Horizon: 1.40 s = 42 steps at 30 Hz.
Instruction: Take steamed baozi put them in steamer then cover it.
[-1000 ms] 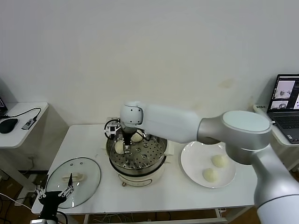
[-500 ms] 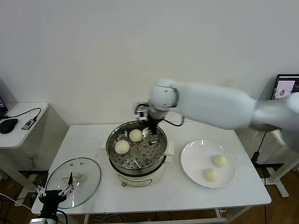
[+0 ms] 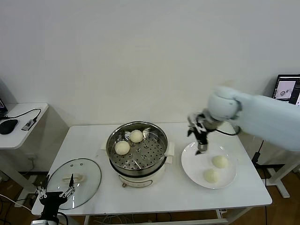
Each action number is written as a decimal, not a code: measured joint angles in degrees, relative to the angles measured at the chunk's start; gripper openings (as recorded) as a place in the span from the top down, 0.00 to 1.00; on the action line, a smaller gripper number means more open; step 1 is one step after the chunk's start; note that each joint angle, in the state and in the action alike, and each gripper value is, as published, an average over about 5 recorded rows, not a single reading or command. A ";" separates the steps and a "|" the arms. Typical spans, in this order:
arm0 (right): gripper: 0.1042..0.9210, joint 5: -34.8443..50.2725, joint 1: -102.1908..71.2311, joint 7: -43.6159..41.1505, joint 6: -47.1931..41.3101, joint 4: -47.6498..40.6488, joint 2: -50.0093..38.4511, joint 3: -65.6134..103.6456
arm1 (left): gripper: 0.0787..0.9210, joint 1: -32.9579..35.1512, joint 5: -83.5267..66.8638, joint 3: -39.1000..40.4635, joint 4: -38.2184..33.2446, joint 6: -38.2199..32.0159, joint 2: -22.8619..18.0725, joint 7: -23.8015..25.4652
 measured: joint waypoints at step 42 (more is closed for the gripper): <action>0.17 -15.97 -31.83 4.05 4.43 -12.10 0.85 18.05 | 0.12 -0.30 0.05 -0.66 1.39 0.02 -0.21 0.20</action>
